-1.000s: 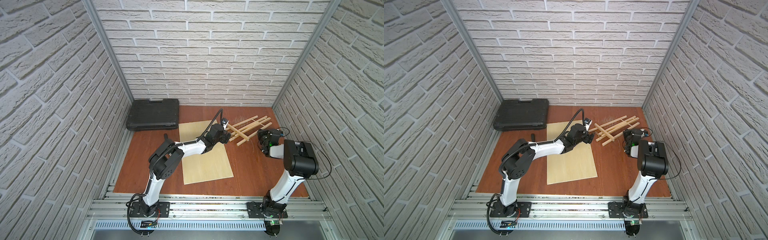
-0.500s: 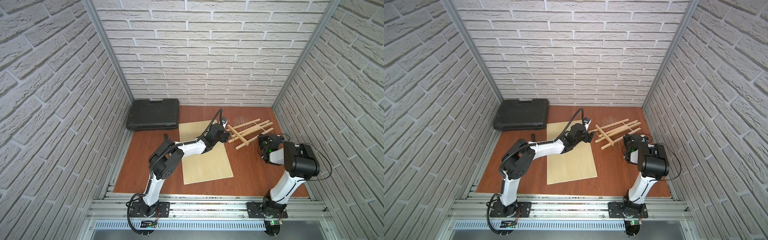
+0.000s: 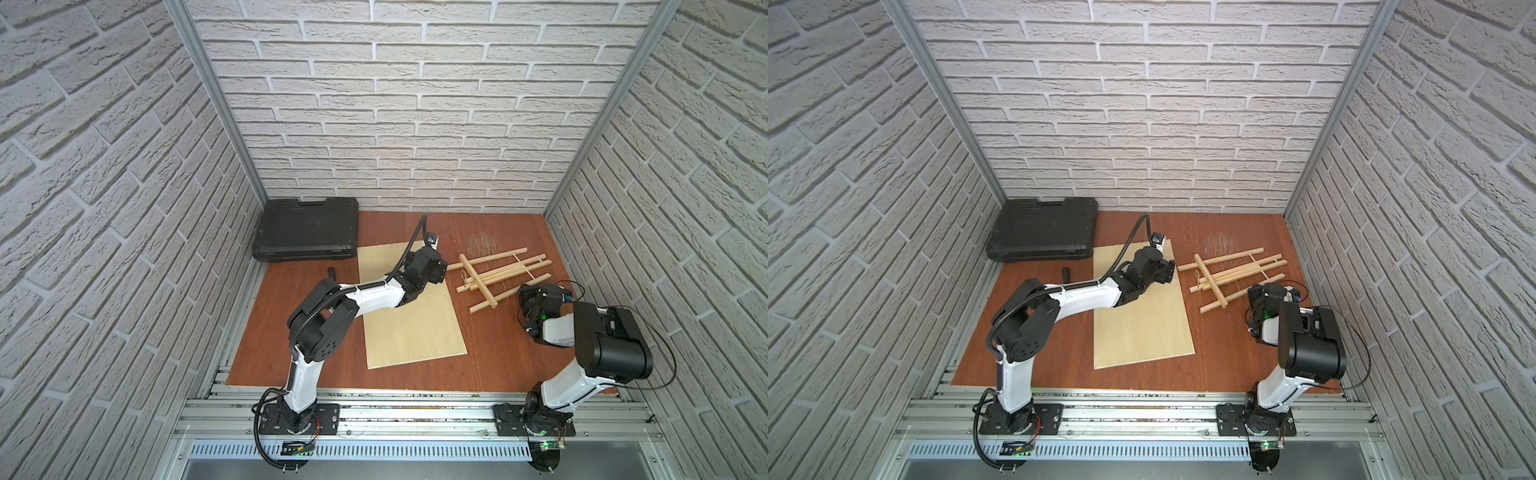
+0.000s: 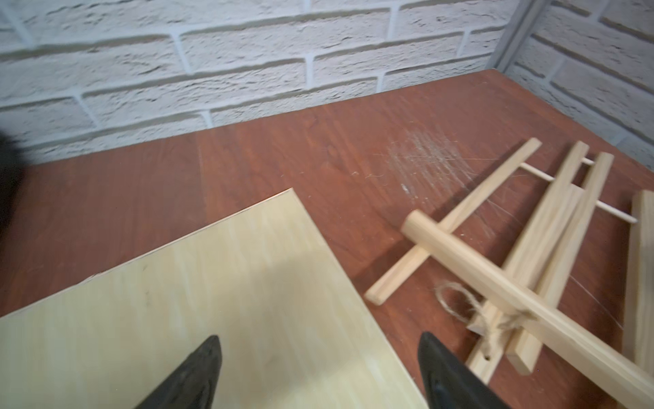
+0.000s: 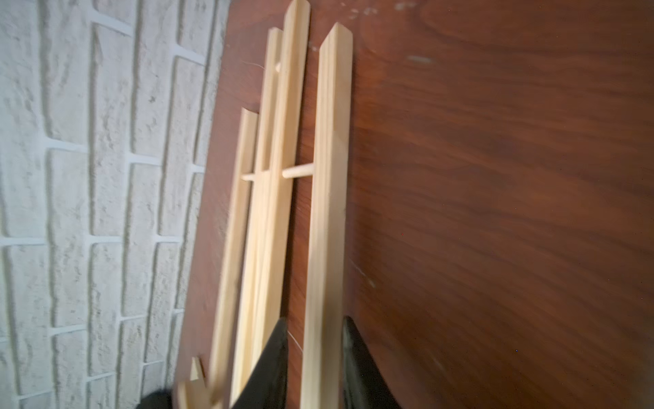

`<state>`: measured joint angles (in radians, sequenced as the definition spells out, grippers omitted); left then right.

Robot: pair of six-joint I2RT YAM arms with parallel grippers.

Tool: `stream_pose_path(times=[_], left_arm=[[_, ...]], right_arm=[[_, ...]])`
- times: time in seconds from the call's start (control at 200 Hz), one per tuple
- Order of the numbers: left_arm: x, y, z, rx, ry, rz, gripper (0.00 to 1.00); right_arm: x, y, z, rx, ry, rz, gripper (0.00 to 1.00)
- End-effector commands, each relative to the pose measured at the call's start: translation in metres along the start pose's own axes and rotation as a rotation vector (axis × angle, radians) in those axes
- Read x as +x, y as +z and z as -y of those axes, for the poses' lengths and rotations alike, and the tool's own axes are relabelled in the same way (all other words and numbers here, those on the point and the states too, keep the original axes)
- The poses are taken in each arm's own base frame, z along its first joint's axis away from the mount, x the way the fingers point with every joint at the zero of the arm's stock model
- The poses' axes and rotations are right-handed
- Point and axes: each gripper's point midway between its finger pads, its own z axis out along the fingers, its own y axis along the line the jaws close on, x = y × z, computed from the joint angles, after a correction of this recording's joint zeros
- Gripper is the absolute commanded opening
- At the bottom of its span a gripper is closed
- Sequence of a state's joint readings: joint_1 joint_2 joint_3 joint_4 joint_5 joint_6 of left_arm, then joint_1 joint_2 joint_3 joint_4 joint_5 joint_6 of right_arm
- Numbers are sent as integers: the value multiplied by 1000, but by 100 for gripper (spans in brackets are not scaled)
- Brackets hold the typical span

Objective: Disassemble the easel
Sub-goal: Place the easel at the center of the board, then reset both arms

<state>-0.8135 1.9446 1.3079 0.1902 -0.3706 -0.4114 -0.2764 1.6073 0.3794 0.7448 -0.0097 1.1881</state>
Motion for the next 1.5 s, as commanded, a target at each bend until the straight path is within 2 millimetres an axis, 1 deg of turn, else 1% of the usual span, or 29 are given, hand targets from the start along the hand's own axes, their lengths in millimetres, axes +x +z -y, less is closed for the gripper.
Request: stream_pose_path(times=[0.0, 0.035, 0.055, 0.13, 0.135, 0.15, 0.155, 0.19, 0.195, 0.225, 0.235, 0.38, 0.52, 0.58, 0.665, 0.795, 0.86, 0.92, 0.995, 1.08, 1.11, 1.14, 1.205, 1.27, 1.41, 1.43, 1.455, 1.47, 1.495], left_arm=[[-15, -27, -36, -71, -159, 1, 86], [-12, -34, -42, -76, -180, -15, 86], [-9, -36, -46, -81, -193, -25, 86], [3, -49, -58, -87, -246, -64, 87], [4, -49, -59, -87, -251, -66, 87], [6, -52, -61, -88, -263, -73, 87], [7, -53, -62, -88, -267, -77, 87], [12, -58, -67, -88, -295, -95, 87], [13, -59, -68, -88, -298, -98, 87], [19, -63, -72, -89, -318, -116, 88], [21, -65, -73, -89, -323, -121, 88], [42, -85, -97, -101, -416, -193, 89], [60, -102, -114, -77, -517, -273, 89], [65, -113, -117, -77, -528, -289, 89], [67, -129, -121, -79, -531, -293, 89], [76, -148, -132, -102, -554, -314, 89], [77, -159, -134, -91, -568, -318, 89], [73, -171, -137, -84, -572, -301, 89], [63, -188, -141, -84, -555, -267, 89], [45, -210, -149, -93, -521, -207, 90], [39, -218, -152, -102, -507, -183, 94], [32, -226, -156, -114, -496, -158, 95], [14, -245, -165, -144, -467, -98, 98], [-4, -261, -174, -171, -426, -33, 98], [-39, -292, -198, -265, -351, 135, 98], [-44, -295, -201, -276, -345, 160, 98], [-51, -299, -205, -285, -335, 189, 98], [-56, -302, -207, -288, -330, 208, 98], [-63, -306, -209, -290, -321, 236, 98]], right_arm=[[-1, -18, 18, 123, -80, 2, 35], [-3, -25, 16, 145, -96, 4, 40], [-4, -28, 16, 159, -109, 3, 41], [-9, -36, 10, 183, -146, 0, 42], [-8, -37, 13, 196, -145, -4, 42], [-10, -39, 9, 190, -146, 3, 42], [-9, -39, 12, 201, -145, -1, 42], [-14, -44, 6, 194, -146, 13, 42], [-13, -45, 9, 206, -147, 8, 42], [-16, -50, 3, 198, -155, 16, 43], [-16, -51, 5, 208, -158, 12, 42], [-20, -76, -30, 152, -239, 8, 43], [-13, -106, -79, 24, -369, -3, 42], [1, -116, -101, -47, -440, -52, 42], [32, -125, -124, -117, -543, -182, 42], [92, -136, -139, -175, -724, -421, 41], [121, -143, -137, -173, -838, -514, 41], [143, -151, -134, -169, -945, -567, 41], [160, -160, -131, -166, -1053, -578, 41], [170, -167, -130, -174, -1142, -549, 42], [172, -169, -131, -173, -1168, -539, 42], [173, -171, -132, -176, -1192, -532, 42], [168, -171, -133, -156, -1222, -488, 42], [160, -169, -137, -146, -1228, -431, 43], [131, -165, -152, -110, -1215, -253, 46], [126, -165, -154, -101, -1207, -222, 58], [120, -164, -158, -97, -1205, -189, 62], [118, -164, -160, -94, -1204, -171, 67], [113, -164, -164, -90, -1199, -146, 71]])
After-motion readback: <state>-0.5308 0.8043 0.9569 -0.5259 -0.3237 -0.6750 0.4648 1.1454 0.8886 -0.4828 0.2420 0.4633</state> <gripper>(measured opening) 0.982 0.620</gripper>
